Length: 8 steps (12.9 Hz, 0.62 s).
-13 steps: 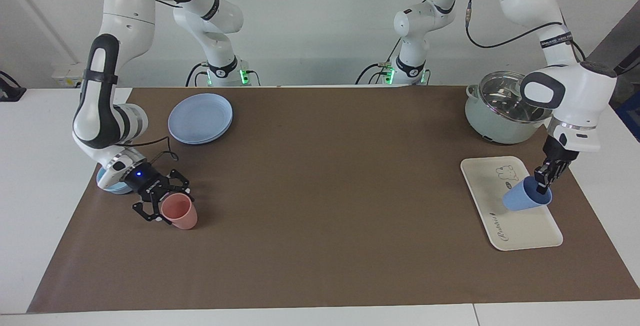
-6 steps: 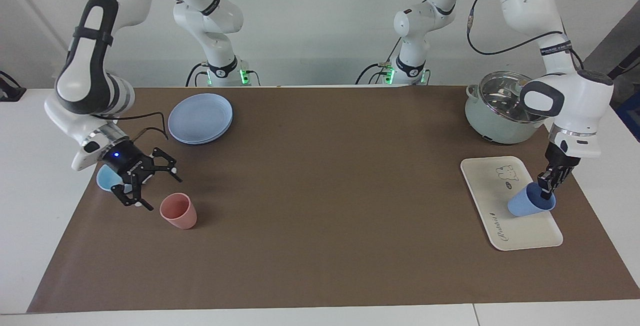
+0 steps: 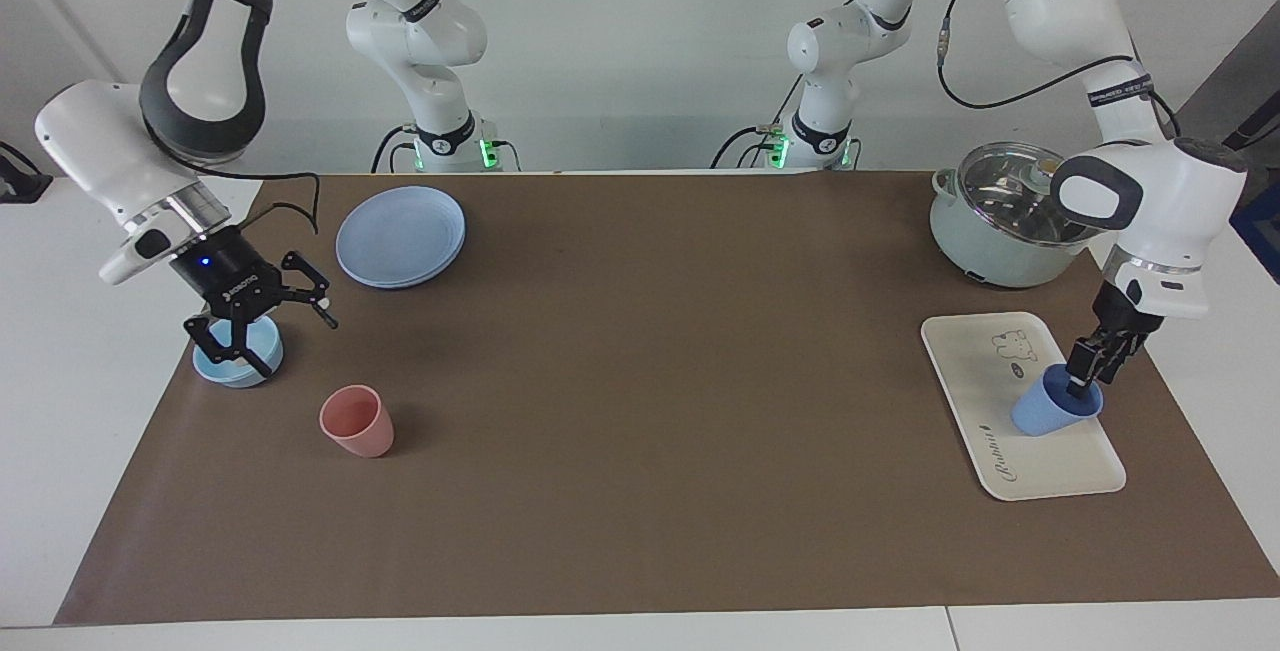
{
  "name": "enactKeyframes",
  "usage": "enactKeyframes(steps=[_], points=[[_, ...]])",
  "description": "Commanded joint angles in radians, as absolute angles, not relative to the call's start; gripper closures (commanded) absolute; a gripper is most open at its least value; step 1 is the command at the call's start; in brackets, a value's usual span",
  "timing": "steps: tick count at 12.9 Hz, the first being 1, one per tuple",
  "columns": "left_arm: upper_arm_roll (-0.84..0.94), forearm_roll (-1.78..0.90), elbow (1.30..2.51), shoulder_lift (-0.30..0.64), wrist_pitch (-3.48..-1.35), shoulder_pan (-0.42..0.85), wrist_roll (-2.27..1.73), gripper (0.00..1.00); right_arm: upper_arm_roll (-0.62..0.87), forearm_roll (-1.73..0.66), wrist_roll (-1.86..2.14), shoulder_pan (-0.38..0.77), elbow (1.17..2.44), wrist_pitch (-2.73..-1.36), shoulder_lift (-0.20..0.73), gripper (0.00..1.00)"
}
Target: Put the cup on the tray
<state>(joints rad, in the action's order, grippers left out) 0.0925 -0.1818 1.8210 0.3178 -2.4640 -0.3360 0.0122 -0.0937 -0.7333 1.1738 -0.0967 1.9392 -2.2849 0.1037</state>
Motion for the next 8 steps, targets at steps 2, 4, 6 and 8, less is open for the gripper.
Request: enactKeyframes(steps=[2, 4, 6, 8], points=[[0.086, -0.166, 1.642, 0.305, -2.103, -0.339, 0.014, 0.25, -0.084, -0.365, 0.781, -0.017, 1.965, -2.338, 0.054, 0.0], [0.093, -0.041, 1.554, 0.278, -1.9, -0.316, 0.009, 0.25, -0.086, -0.156, 0.512, 0.046, 1.965, -2.315, 0.038, 0.0], [0.095, 0.119, 1.476, 0.265, -1.685, -0.226, 0.011, 0.21, -0.078, 0.027, 0.265, 0.095, 1.954, -2.231, 0.009, 0.0], [0.1, 0.149, 1.473, 0.203, -1.603, -0.141, 0.008, 0.2, -0.075, 0.051, 0.129, 0.12, 1.901, -2.099, -0.015, 0.0]])
